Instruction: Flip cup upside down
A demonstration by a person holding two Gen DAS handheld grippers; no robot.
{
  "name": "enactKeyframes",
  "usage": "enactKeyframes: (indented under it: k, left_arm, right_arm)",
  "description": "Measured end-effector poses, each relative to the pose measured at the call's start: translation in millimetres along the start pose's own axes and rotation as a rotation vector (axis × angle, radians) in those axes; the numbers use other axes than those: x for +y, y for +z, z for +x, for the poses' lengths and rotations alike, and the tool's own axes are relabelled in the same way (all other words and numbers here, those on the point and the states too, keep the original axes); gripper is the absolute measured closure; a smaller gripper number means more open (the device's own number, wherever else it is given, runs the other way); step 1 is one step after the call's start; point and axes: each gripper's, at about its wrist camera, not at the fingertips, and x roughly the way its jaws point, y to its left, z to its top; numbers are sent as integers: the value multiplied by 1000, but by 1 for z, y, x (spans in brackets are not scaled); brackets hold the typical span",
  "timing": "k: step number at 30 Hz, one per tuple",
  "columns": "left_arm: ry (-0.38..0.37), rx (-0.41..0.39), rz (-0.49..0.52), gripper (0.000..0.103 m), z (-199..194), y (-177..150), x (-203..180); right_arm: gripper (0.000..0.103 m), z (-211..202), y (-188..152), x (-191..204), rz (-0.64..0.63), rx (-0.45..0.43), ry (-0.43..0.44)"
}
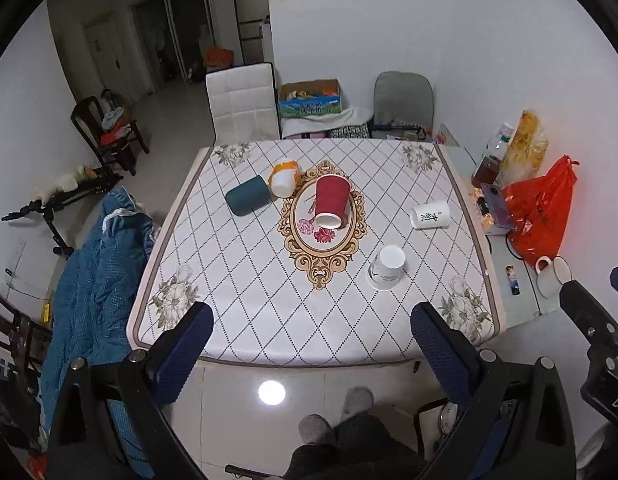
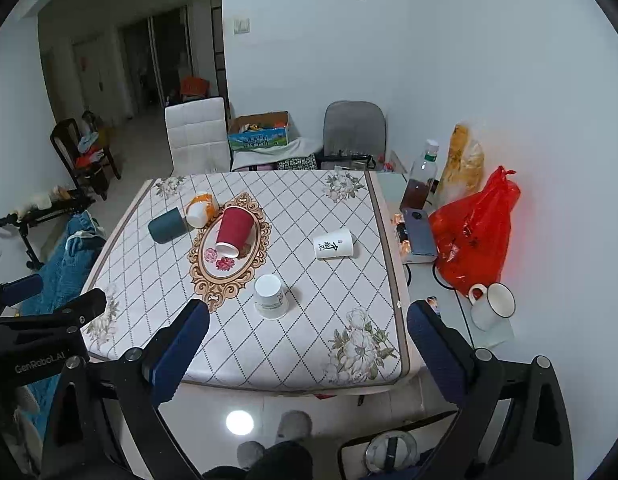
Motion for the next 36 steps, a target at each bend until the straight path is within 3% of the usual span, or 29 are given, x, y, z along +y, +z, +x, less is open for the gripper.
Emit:
enactKeyframes:
  k: [15, 36]
  left_arm:
    - [2, -70, -59, 2, -55, -12, -3]
    - [21, -84, -45, 2, -65, -14, -10]
  right_arm:
    - [2, -48, 7, -11, -26, -57, 25]
    - [2, -56, 16, -21, -41, -75, 45]
